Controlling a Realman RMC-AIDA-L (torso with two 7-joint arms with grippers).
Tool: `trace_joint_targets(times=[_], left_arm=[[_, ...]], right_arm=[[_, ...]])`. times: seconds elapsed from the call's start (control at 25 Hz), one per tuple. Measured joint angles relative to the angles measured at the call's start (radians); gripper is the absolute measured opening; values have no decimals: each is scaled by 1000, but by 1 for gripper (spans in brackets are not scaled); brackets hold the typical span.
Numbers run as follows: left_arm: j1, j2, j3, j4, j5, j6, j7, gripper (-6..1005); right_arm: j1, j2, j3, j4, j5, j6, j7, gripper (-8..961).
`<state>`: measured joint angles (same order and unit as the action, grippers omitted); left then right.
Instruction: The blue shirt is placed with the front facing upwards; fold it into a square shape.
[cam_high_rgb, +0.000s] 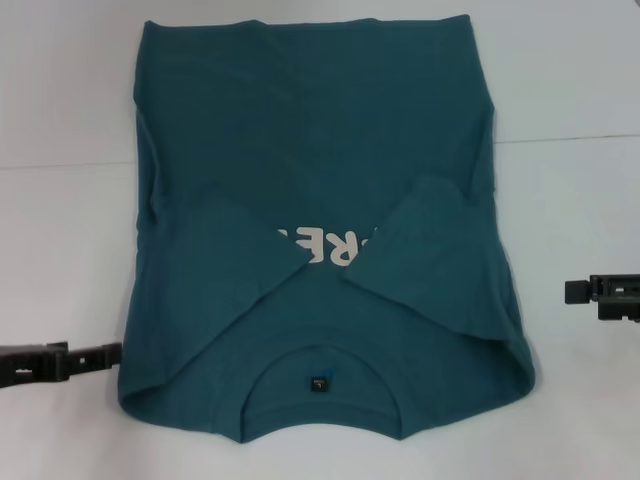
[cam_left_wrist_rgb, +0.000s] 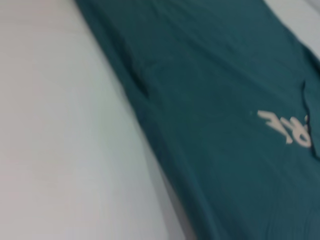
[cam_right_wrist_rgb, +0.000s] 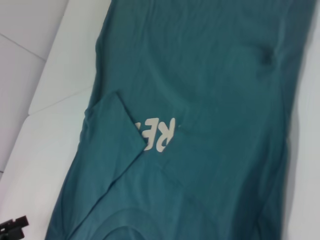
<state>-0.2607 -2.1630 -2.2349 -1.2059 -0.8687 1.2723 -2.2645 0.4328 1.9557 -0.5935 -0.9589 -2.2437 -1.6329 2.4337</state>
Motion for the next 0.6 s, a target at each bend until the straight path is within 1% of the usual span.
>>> trace_joint_targets(times=[0.2, 0.36, 0.6], left_arm=[[-30, -3, 9, 44, 57, -17, -21, 866], [-52, -1, 21, 75, 72, -9, -44, 859], [-73, 0, 41, 102, 96, 8, -69, 848]], right_arm=[[0, -5, 0, 11, -1, 20, -25, 914], [7, -12, -4, 11, -1, 32, -28, 914], [25, -15, -8, 11, -5, 36, -26, 914]])
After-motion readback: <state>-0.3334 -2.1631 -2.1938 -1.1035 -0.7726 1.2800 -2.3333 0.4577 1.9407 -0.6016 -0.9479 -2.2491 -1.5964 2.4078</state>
